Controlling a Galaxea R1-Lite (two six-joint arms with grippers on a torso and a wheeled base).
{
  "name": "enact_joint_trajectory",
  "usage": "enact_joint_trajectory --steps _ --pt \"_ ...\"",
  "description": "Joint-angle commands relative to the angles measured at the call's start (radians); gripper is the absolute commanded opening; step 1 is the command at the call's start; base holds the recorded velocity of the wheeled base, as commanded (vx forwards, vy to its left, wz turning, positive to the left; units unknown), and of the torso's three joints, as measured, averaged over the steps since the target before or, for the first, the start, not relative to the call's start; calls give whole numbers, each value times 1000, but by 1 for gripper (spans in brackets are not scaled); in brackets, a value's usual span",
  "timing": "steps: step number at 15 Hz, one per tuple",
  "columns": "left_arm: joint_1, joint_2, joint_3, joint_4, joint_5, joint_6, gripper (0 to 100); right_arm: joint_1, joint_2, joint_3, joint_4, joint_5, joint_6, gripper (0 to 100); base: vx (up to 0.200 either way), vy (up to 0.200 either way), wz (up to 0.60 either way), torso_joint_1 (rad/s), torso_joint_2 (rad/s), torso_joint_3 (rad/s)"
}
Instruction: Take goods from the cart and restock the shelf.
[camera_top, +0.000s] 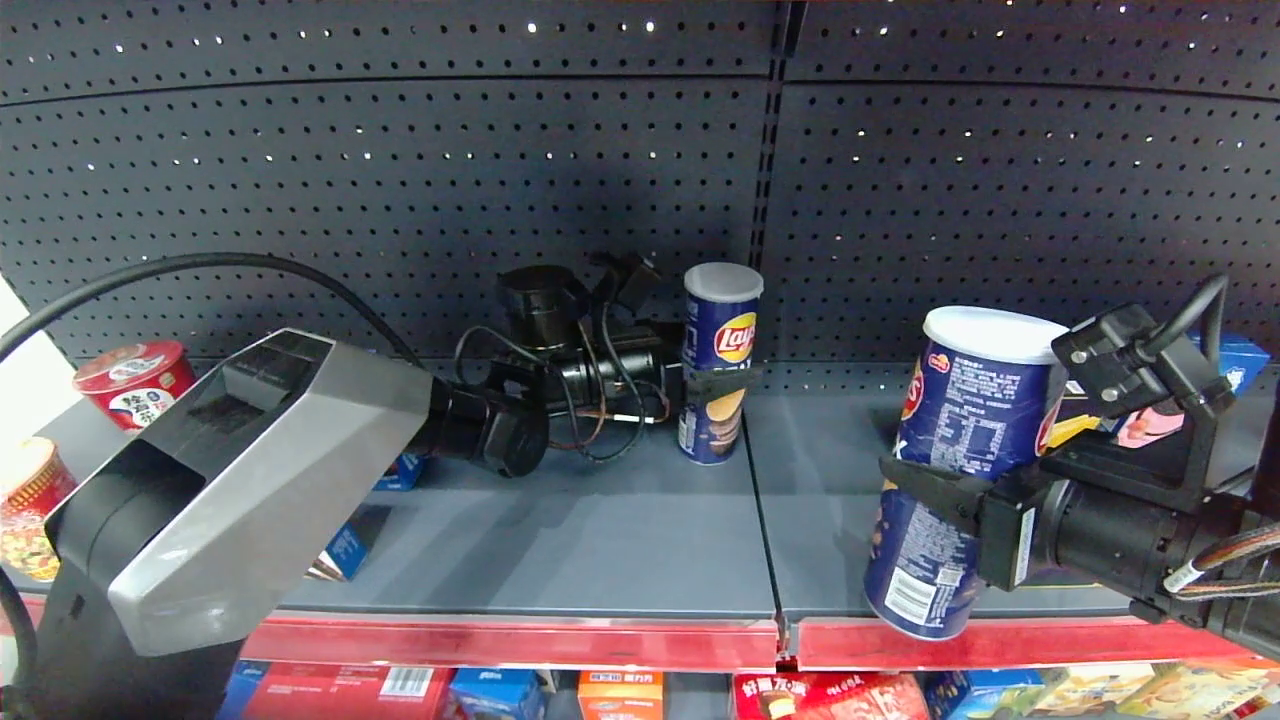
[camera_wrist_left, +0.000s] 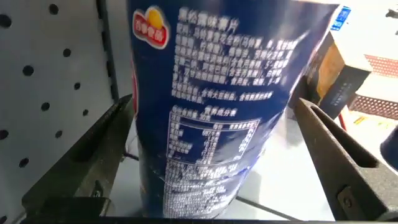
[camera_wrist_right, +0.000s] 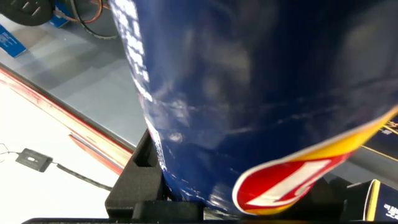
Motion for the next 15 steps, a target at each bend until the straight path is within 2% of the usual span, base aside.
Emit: enact_joint_trajectory --steps 1,2,4,7,11,12,13,14,15 --pt "-2 0 -2 9 3 1 100 -1 0 1 0 6 4 0 0 0 0 0 0 0" --pt "-2 0 -9 36 7 3 100 1 0 0 0 7 4 0 0 0 0 0 0 0" --pt "-2 0 -15 55 53 6 100 1 0 0 1 7 4 0 0 0 0 0 0 0" --pt "0 1 -22 57 55 6 100 -1 5 -2 0 7 4 0 0 0 0 0 0 0" --pt "3 9 -22 55 87 12 100 -1 2 1 0 7 4 0 0 0 0 0 0 0" --pt "3 13 -23 54 87 18 0 -1 2 1 0 7 4 0 0 0 0 0 0 0" --pt "1 16 -25 55 90 35 0 -1 2 0 0 7 4 0 0 0 0 0 0 0" --pt "0 16 -22 57 93 35 0 -1 0 1 0 7 4 0 0 0 0 0 0 0" --pt "-8 15 -22 59 139 36 0 -4 -1 6 0 7 4 0 0 0 0 0 0 0"
